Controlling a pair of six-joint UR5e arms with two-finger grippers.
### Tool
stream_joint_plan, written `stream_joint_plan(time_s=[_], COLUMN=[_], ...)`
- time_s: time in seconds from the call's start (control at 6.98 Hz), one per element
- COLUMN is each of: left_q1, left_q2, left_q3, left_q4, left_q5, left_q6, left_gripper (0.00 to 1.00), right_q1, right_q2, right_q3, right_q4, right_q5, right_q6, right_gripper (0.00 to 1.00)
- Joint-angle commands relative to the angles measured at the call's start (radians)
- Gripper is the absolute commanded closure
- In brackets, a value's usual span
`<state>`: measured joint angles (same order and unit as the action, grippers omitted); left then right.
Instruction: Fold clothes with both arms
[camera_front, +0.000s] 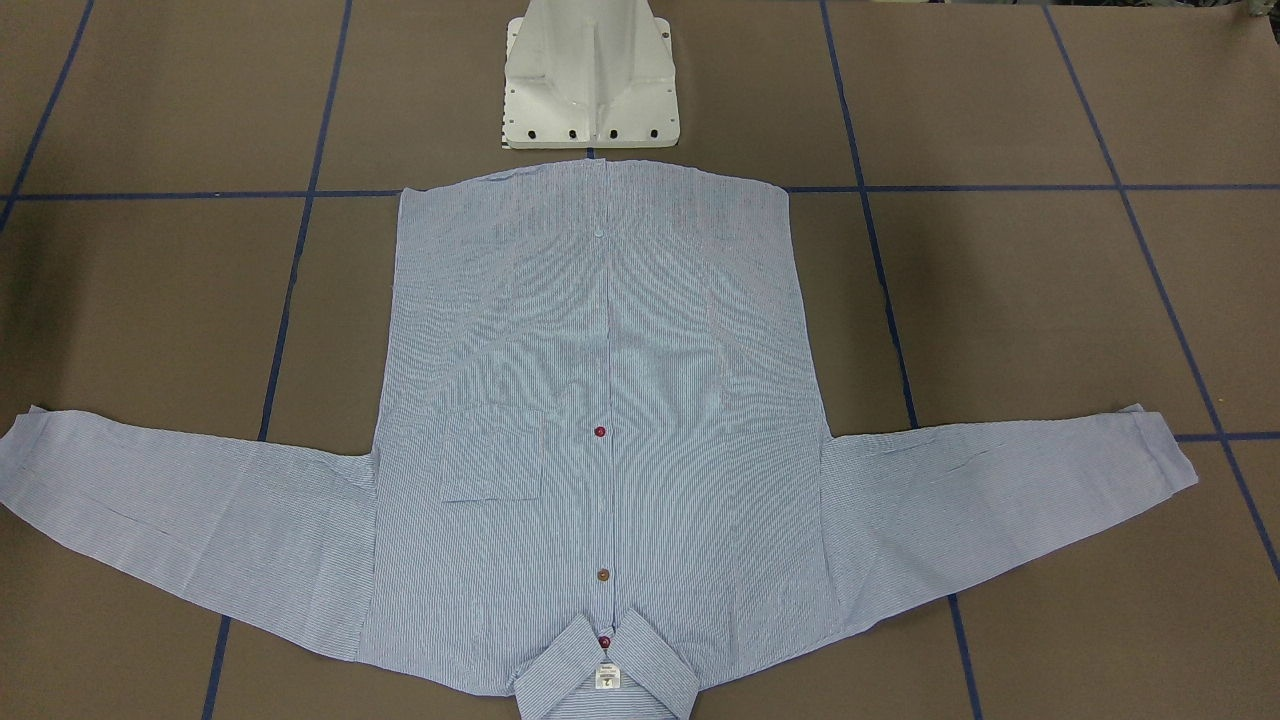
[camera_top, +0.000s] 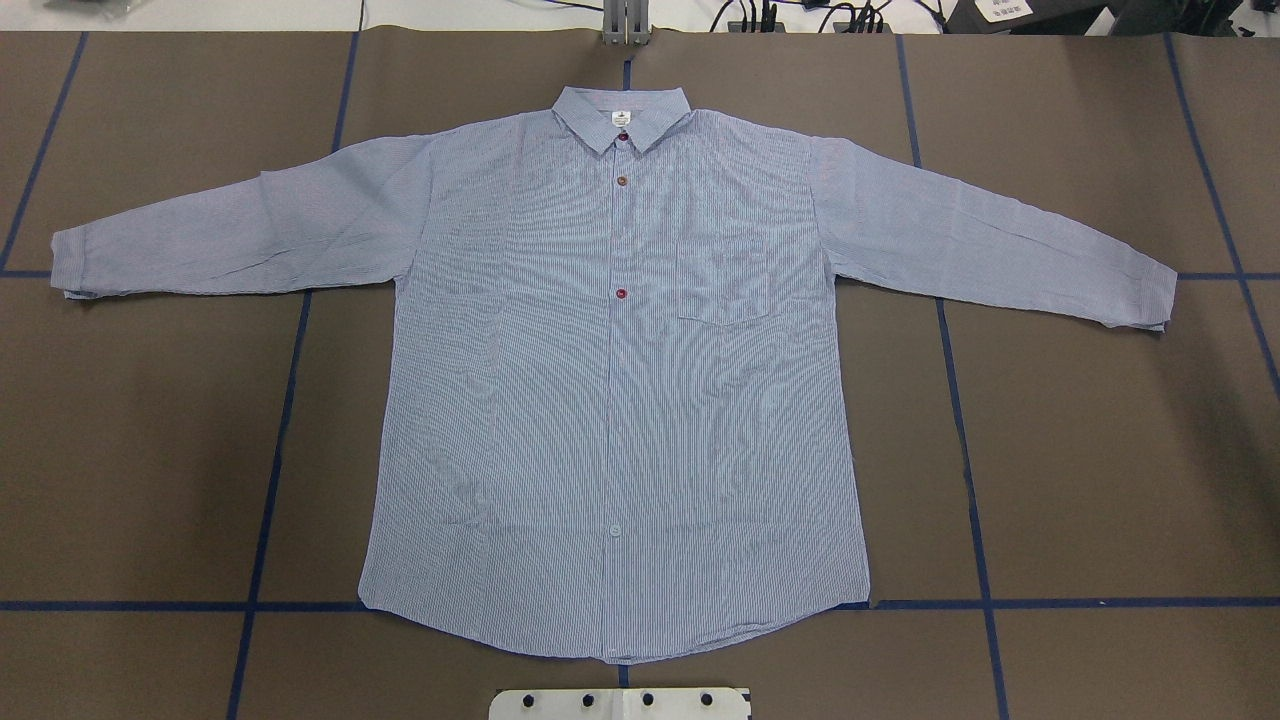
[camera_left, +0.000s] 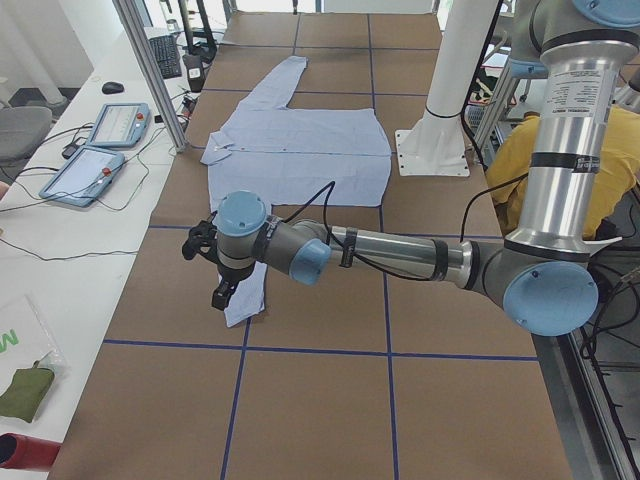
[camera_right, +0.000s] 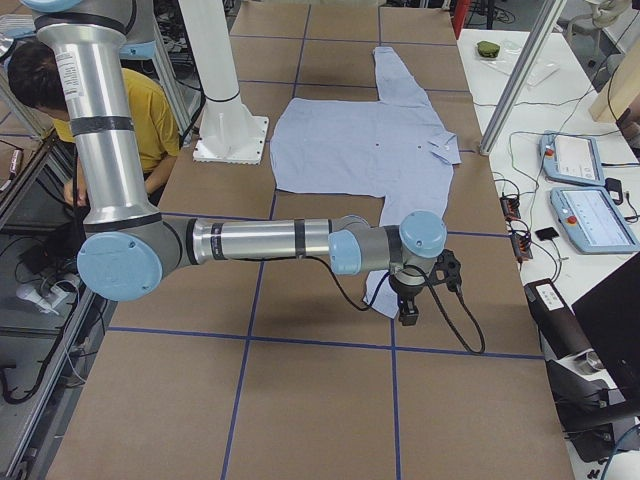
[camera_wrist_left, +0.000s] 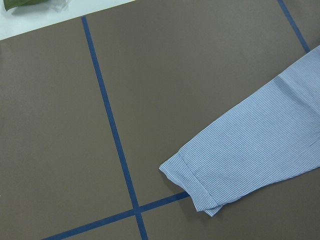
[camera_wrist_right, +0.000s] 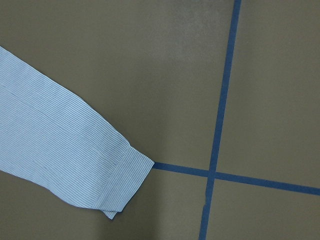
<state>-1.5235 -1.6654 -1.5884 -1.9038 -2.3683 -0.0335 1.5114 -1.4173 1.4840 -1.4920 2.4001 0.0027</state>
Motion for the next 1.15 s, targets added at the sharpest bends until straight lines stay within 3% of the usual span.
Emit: stream_joint_plan(time_s=[0.0,0.57,0.72,1.0], left_q1=[0.0,0.0,0.0,0.005], left_q2=[0.016,0.021,0.021,0.026], left_q3=[-0.002,0.001,0.005,0.011], left_q4=[-0.004,-0.004,-0.004,-0.006], left_q5=[0.0,-0.002,-0.002,-0.002], left_q6=[0.001,0.0,0.0,-0.002], left_gripper=[0.01,0.01,0.01,0.01], right_q1=[-0.008,-0.109,-0.132,-0.181], right_q2=[-0.023,-0.069,-0.071,-0.063], right_q3=[0.006,-0.062,-0.08,-0.096], right_q4=[0.031,0.251,0.259,0.345], right_q5=[0.004,0.007,0.025,0.024], right_q6=[-0.001,0.006,0.06,0.364], right_gripper=[0.0,0.0,0.0,0.01])
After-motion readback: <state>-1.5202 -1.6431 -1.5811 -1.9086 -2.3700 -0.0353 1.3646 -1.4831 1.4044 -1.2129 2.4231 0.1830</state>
